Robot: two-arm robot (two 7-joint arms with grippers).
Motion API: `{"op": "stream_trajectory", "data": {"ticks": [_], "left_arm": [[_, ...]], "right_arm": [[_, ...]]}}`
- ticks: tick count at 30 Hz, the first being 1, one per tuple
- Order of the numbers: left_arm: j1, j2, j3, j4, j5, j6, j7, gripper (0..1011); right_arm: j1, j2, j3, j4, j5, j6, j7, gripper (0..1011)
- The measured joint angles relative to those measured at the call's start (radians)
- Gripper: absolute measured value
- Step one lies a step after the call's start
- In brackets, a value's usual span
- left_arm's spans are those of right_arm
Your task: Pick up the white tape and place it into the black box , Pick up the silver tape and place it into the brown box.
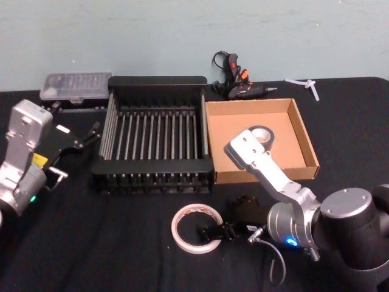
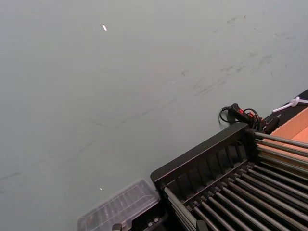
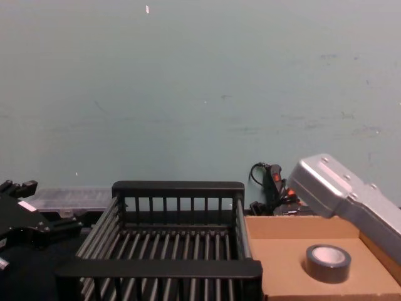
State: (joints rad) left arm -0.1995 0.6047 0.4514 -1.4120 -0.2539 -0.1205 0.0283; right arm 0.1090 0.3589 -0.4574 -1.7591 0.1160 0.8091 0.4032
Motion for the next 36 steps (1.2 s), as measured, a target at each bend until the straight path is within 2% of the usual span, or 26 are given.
{"op": "stream_trajectory", "data": {"ticks": [36], "left_arm": [[0.000,0.000,0.000,0.000,0.000,0.000,0.000,1001]], "right_arm": [[-0.012,-0.025,0.015,0.011,-0.065,-0.012,0.036,1003]]}}
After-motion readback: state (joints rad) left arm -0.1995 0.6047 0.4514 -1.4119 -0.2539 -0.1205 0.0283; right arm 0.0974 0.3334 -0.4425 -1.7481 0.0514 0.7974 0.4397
